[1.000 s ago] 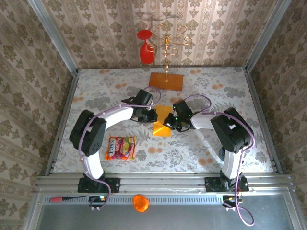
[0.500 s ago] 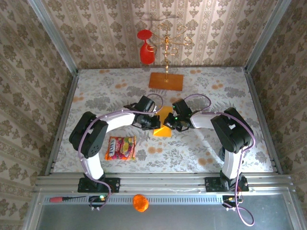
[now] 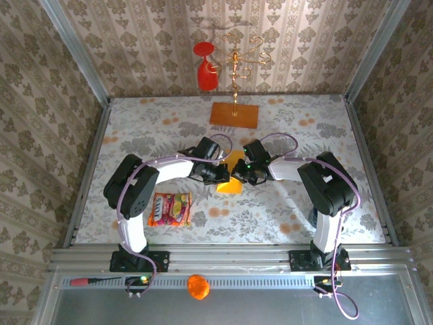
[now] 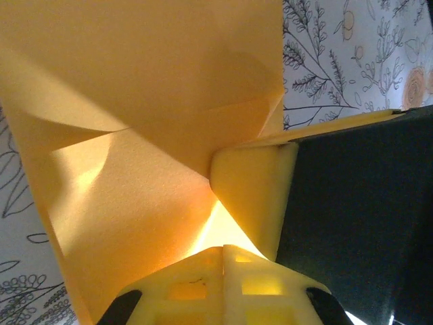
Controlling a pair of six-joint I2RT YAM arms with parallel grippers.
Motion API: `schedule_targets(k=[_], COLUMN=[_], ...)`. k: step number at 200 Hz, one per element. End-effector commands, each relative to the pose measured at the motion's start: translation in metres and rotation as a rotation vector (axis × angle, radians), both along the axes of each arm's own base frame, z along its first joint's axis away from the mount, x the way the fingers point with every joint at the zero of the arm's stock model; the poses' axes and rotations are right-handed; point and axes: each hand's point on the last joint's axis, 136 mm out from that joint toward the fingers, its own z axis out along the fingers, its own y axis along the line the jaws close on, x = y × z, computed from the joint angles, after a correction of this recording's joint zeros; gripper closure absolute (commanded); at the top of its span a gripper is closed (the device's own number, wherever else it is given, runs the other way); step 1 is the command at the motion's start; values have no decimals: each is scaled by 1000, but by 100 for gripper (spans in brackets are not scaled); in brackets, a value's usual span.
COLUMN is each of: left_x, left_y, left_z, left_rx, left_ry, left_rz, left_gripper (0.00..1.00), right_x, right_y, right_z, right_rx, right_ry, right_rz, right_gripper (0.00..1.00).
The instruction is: Fold a paper plane with a square sheet of paper (pick it up from the middle)
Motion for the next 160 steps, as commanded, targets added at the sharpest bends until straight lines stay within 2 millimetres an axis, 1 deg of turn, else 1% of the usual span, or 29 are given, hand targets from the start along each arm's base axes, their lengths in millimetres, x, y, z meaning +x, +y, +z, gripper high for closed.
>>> schedule_targets(k=[1, 58, 77, 120, 160], left_x=[-4, -14, -16, -13, -11], left_y=[-4, 5, 11, 10, 25], left_z=[-6, -18, -21, -22, -28], left_rx=[-16, 21, 44, 54, 80], left_ry=[19, 37, 37, 24, 32], left_rz=[-8, -22, -20, -30, -24], left_gripper=[100, 100, 100, 100, 100], right_x=[-31, -32, -32, -32, -33], right_y=[-28, -30, -30, -32, -35], right_z=[-40, -44, -44, -45, -47], right_rx=[-123, -122, -123, -130, -156], right_ry=[181, 208, 208, 211, 217], right_rz=[-42, -60, -61, -62, -57], right_gripper=[100, 100, 100, 100, 100])
